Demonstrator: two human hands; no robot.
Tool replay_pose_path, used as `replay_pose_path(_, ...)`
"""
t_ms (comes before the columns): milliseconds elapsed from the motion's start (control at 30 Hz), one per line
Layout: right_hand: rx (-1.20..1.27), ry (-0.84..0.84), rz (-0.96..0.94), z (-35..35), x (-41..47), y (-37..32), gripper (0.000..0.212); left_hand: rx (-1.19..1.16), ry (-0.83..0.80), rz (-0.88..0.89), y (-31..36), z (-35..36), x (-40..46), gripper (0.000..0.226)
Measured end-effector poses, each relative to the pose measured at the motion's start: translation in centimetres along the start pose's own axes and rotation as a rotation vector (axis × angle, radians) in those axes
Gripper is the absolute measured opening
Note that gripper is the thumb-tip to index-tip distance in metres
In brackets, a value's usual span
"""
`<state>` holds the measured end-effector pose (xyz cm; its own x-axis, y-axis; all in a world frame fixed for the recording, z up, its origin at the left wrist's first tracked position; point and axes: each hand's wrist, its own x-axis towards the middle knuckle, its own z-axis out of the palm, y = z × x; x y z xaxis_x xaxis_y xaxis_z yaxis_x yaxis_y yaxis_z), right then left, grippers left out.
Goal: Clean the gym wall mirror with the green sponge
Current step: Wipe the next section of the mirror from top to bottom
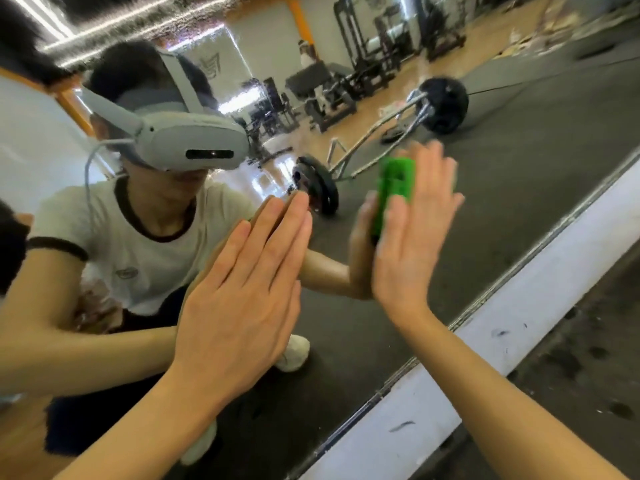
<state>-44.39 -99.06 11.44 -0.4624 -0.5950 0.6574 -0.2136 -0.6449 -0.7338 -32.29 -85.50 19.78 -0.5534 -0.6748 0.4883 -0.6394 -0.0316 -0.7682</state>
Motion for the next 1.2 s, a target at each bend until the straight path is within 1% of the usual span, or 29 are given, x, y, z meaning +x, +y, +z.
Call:
replay_pose_path(67,0.037,0.093,0.341,-1.5,-1.1,3.2,0.056,0.000,-0.012,0.000,0.0,-0.1,0.0,0.064)
replay_pose_path(100,0.055,0.121,0.496,-2.0,-1.1,3.6,0.060,-0.003,-0.016,-0.004,0.1,-0.1,0.0,0.064)
replay_pose_path(133,0.062,0.136,0.595,-2.1,-0.6,3.1,0.065,-0.008,-0.018,-0.008,0.1,-0.1,0.0,0.064)
replay_pose_path(167,0.060,0.141,0.611,-1.8,0.4,1.7,0.067,-0.013,-0.020,-0.013,0.1,-0.2,0.0,0.065)
replay_pose_path(200,0.054,0.133,0.547,-1.4,1.4,-0.1,0.067,-0.023,-0.022,-0.020,0.1,-0.2,0.1,0.066)
replay_pose_path(233,0.055,0.100,0.422,-0.7,2.2,-2.3,0.063,-0.042,-0.022,-0.030,0.1,-0.3,0.2,0.067)
replay_pose_path(300,0.097,0.009,0.099,0.6,3.0,-5.9,0.056,-0.079,-0.010,-0.052,0.5,-0.3,0.4,0.069)
replay_pose_path(333,0.109,-0.022,-0.026,1.0,3.3,-6.5,0.054,-0.094,-0.006,-0.052,1.0,-0.3,0.5,0.069)
replay_pose_path(367,0.104,-0.038,-0.106,1.1,3.3,-6.3,0.053,-0.104,-0.009,-0.039,1.6,-0.2,0.6,0.069)
replay_pose_path(400,0.086,-0.036,-0.132,1.0,3.1,-5.1,0.054,-0.109,-0.016,-0.018,2.5,0.0,0.5,0.068)
replay_pose_path(433,0.059,-0.023,-0.108,0.7,2.6,-3.5,0.054,-0.110,-0.027,0.004,3.3,0.2,0.4,0.067)
replay_pose_path(467,0.039,-0.005,-0.041,0.2,1.4,-1.5,0.054,-0.108,-0.042,0.023,4.0,0.6,0.2,0.067)
replay_pose_path(533,0.012,0.028,0.169,-1.2,-1.9,3.1,0.054,-0.093,-0.083,0.039,4.8,1.3,-0.2,0.069)
replay_pose_path(600,0.006,0.070,0.424,-2.5,-4.5,6.6,0.058,-0.069,-0.098,0.034,4.9,1.8,-0.6,0.069)
replay_pose_path(667,0.004,0.108,0.633,-2.6,-4.6,7.0,0.065,-0.047,-0.102,0.033,4.9,2.0,-0.6,0.069)
replay_pose_path(700,0.015,0.112,0.665,-2.3,-4.0,6.0,0.067,-0.036,-0.101,0.032,5.0,2.1,-0.6,0.068)
replay_pose_path(733,0.038,0.104,0.616,-1.7,-3.3,4.3,0.066,-0.029,-0.101,0.032,5.0,2.1,-0.7,0.069)
replay_pose_path(767,0.070,0.087,0.491,-1.2,-2.7,2.4,0.062,-0.026,-0.105,0.034,5.0,2.2,-0.7,0.069)
replay_pose_path(833,0.101,0.028,0.179,-0.4,-2.1,-0.6,0.055,-0.025,-0.111,0.035,4.9,2.2,-0.8,0.070)
replay_pose_path(867,0.092,-0.002,0.069,-0.3,-2.0,-0.7,0.054,-0.026,-0.112,0.036,4.9,2.3,-0.7,0.071)
replay_pose_path(900,0.071,-0.023,0.002,-0.4,-2.2,0.0,0.054,-0.026,-0.114,0.037,4.9,2.3,-0.7,0.072)
replay_pose_path(933,0.050,-0.031,-0.008,-0.7,-2.7,1.4,0.055,-0.022,-0.115,0.037,4.9,2.3,-0.8,0.072)
replay_pose_path(967,0.035,-0.028,0.045,-1.1,-3.6,3.1,0.055,-0.013,-0.114,0.037,4.9,2.3,-0.8,0.072)
replay_pose_path(1067,-0.009,-0.005,0.324,-3.1,-7.3,8.0,0.056,-0.003,-0.111,0.036,5.0,2.3,-0.9,0.072)
replay_pose_path(1133,-0.047,-0.003,0.407,-3.8,-8.2,9.7,0.056,-0.029,-0.099,0.031,5.0,2.2,-0.8,0.072)
replay_pose_path(1200,-0.044,0.048,0.472,-3.6,-7.5,10.4,0.057,-0.087,-0.105,0.025,5.0,1.9,-0.7,0.073)
